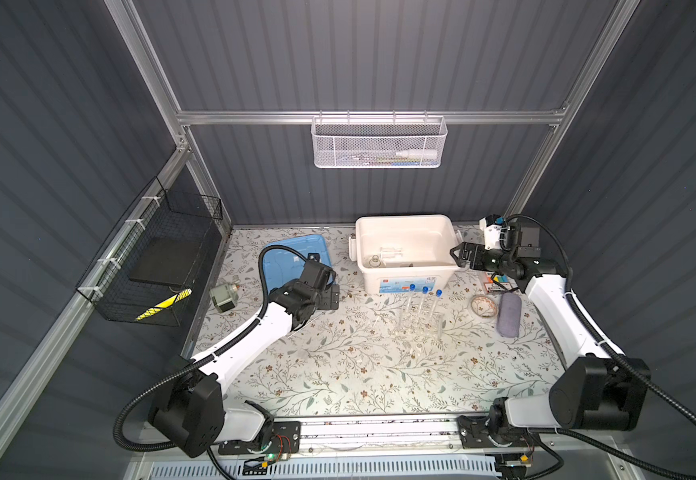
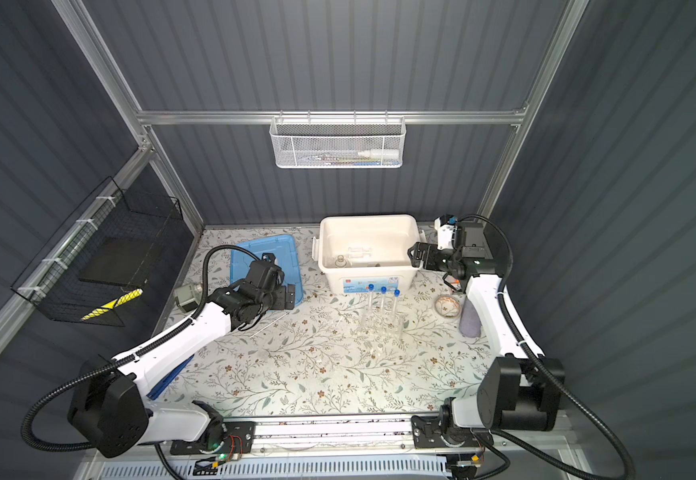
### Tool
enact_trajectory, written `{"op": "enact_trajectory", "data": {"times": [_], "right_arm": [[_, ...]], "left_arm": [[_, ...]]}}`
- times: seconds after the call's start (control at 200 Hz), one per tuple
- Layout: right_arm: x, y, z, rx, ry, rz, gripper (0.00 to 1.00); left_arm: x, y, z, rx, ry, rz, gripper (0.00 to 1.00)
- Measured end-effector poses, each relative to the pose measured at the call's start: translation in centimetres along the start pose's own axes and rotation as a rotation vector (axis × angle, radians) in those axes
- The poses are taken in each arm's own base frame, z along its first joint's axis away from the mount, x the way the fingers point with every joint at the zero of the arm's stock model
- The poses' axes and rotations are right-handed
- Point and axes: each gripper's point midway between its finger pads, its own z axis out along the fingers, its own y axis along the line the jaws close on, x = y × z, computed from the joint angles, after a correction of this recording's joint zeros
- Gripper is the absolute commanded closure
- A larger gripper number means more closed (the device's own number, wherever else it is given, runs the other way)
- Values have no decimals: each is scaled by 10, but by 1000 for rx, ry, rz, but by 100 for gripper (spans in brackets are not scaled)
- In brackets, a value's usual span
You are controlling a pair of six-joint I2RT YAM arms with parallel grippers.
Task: Organize the chemistry lab equipment
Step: 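Lower left gripper to the thin metal rod beside the blue lid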
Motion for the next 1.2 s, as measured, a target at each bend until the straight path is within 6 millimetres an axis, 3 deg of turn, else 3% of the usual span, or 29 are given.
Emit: {"op": "enact_trajectory", "data": {"times": [0.19,0.425,0.65,0.86,1.201], "right_arm": [[0,0,0,0,-1,-1,1],[1,0,0,0,3,0,1],[10,-1,0,2,17,7,1],[15,-2,-2,7,21,9,1],[15,-3,-3,13,21,23,1]], "left_arm": [[39,15,20,-51,96,-37,0],[62,20,48,-67,195,-63,1],[63,20,58,-59,205,-81,1],[78,17,71,-44,268,-79,6],[84,2,81,26,294,-61,15]]}}
